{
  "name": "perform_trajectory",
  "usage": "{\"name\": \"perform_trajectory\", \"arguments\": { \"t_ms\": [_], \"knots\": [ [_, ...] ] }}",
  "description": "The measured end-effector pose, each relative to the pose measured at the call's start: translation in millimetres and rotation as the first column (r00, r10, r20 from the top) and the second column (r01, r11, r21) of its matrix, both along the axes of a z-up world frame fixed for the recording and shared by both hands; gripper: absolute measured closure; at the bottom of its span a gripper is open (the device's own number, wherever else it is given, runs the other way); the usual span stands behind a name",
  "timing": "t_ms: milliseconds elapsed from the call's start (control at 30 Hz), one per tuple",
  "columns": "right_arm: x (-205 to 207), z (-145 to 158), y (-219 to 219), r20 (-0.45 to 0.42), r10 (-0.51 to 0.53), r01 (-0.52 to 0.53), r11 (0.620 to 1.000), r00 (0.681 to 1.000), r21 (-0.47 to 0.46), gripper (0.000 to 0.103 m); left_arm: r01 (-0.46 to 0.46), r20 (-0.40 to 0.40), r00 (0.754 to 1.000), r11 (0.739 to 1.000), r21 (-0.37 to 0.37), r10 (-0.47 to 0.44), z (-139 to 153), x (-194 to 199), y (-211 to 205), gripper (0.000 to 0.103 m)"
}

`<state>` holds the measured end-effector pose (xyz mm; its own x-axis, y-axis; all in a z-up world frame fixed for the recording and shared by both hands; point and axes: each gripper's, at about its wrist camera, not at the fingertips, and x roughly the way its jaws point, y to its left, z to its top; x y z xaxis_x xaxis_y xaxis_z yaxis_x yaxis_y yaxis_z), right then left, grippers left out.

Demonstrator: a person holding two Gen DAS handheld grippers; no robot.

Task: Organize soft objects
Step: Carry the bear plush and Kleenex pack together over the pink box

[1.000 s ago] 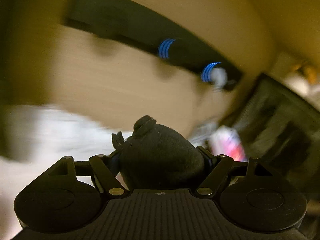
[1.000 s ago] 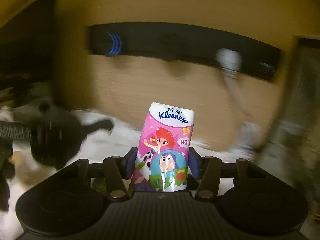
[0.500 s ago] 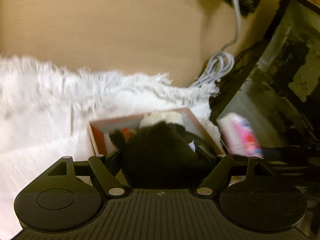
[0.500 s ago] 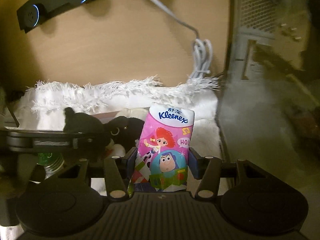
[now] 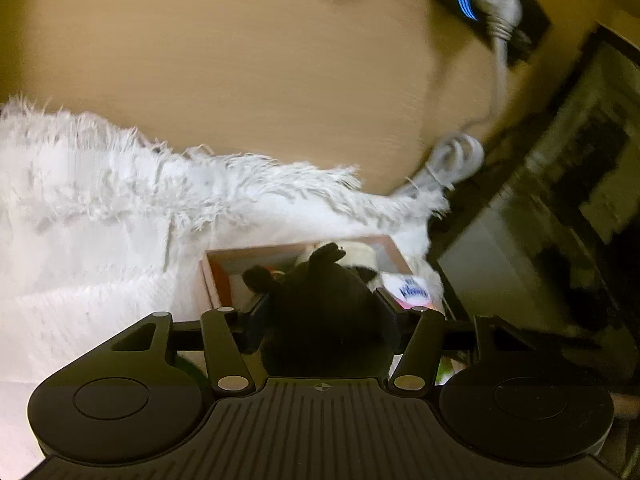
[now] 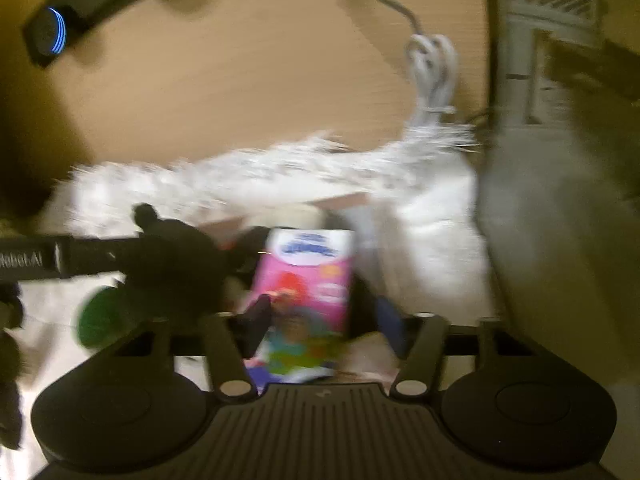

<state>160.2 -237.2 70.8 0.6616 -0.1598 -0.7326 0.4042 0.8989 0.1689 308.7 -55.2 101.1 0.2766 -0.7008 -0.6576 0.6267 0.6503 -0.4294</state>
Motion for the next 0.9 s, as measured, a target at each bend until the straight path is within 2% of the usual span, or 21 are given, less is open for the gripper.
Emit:
{"name": "perform_trajectory", "arguments": {
  "t_ms": [67, 200, 400, 433, 467, 567, 633, 767, 900],
  "knots": [
    [-4.2, 1.2, -4.8, 0.003, -0.008, 0.008, 1.000, 1.000, -0.009, 0.073, -0.025, -0.038, 0.999, 1.000, -0.017, 0.025, -8.2, 10.3, -5.8, 0.044],
    [-7.7, 1.8, -9.0, 0.006, 0.007, -0.007, 1.000, 1.000, 0.004, 0.076, -0.061, -0.079, 0.995, 0.998, -0.026, 0.058, -20.6, 21.5, -14.1, 0.044],
    [11.0, -12.5, -3.9, 0.002, 0.068, -0.068, 0.991, 0.998, 0.113, 0.077, -0.112, -0.061, 0.992, 0.994, 0.001, 0.112, -23.4, 31.7, -5.7, 0.044],
    [13.7, -14.2, -3.7, 0.004, 0.069, -0.069, 0.991, 0.998, 0.114, 0.077, -0.120, -0.067, 0.991, 0.993, -0.004, 0.120, -20.9, 32.8, -0.7, 0.048],
    [14.9, -14.2, -3.7, 0.008, 0.067, -0.068, 0.992, 0.998, 0.107, 0.077, -0.126, -0.072, 0.990, 0.992, -0.011, 0.125, -17.3, 33.2, 4.6, 0.053],
    [15.1, -11.9, -0.8, -0.003, 0.072, -0.072, 0.996, 0.997, 0.048, 0.077, -0.110, -0.065, 0.992, 0.994, -0.027, 0.109, -6.4, 29.6, 18.6, 0.057],
    [13.7, -10.5, -1.0, -0.011, 0.072, -0.072, 0.997, 0.997, 0.023, 0.077, -0.100, -0.056, 0.993, 0.995, -0.001, 0.099, -4.8, 26.6, 20.2, 0.062],
    [10.1, -2.0, 0.4, -0.024, 0.058, -0.059, 0.998, 0.998, -0.034, 0.077, -0.081, -0.093, 0.992, 0.997, 0.000, 0.081, -8.4, 22.9, 17.5, 0.066],
    [5.1, 10.9, 4.0, 0.015, 0.090, -0.089, 0.995, 0.996, -0.047, 0.077, -0.054, -0.094, 0.994, 0.999, 0.001, 0.054, -8.4, 17.8, 3.7, 0.067]
  ]
}}
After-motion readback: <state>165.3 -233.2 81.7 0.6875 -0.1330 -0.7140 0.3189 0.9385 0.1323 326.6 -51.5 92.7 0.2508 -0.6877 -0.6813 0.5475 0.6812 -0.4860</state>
